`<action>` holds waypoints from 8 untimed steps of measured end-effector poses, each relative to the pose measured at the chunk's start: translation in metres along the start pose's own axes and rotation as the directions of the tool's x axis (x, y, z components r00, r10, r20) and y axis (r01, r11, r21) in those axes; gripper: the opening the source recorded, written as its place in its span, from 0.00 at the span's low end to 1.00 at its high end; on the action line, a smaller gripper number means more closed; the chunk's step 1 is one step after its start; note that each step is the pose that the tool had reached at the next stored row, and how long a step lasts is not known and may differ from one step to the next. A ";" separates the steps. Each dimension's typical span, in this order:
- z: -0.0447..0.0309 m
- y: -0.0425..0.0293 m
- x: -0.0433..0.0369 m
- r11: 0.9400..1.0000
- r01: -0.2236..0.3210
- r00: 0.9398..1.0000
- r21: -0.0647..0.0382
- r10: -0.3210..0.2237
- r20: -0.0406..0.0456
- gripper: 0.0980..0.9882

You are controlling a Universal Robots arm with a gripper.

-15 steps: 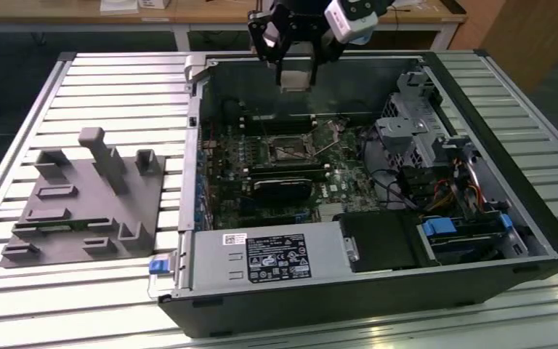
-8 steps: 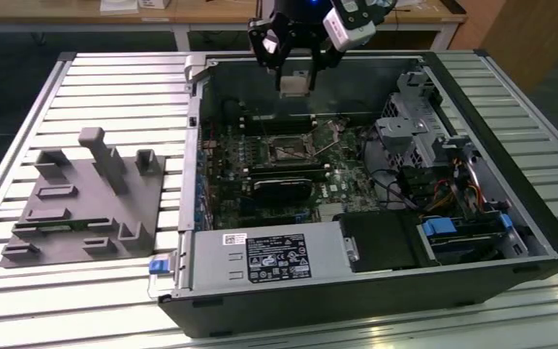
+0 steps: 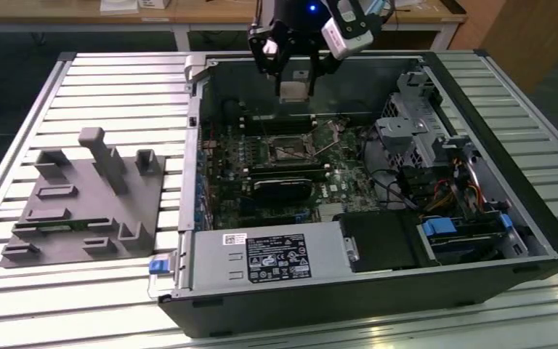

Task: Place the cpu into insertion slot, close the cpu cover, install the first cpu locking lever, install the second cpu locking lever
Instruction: 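Place the cpu into insertion slot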

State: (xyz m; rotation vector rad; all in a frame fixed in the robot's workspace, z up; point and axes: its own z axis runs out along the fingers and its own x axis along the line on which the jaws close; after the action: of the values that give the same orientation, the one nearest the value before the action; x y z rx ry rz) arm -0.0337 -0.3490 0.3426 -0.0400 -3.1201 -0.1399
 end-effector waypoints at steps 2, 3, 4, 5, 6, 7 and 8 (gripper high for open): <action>0.0023 -0.0002 0.0000 1.000 0.000 1.000 0.000 0.000 0.000 0.49; 0.0035 -0.0003 -0.0001 1.000 0.000 1.000 0.000 0.000 0.000 0.49; 0.0047 -0.0004 -0.0001 1.000 0.000 1.000 0.000 0.000 0.000 0.49; 0.0060 -0.0005 -0.0001 1.000 0.000 1.000 0.000 0.000 0.000 0.49; 0.0071 -0.0006 -0.0001 1.000 0.000 1.000 0.001 0.000 0.000 0.49; 0.0082 -0.0007 -0.0002 1.000 0.000 1.000 0.001 0.000 0.000 0.49; 0.0092 -0.0008 -0.0002 1.000 0.000 1.000 0.001 0.000 0.000 0.49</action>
State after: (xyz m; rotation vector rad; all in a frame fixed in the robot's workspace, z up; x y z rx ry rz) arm -0.0337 -0.3490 0.3334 -0.0400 -3.1201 -0.1386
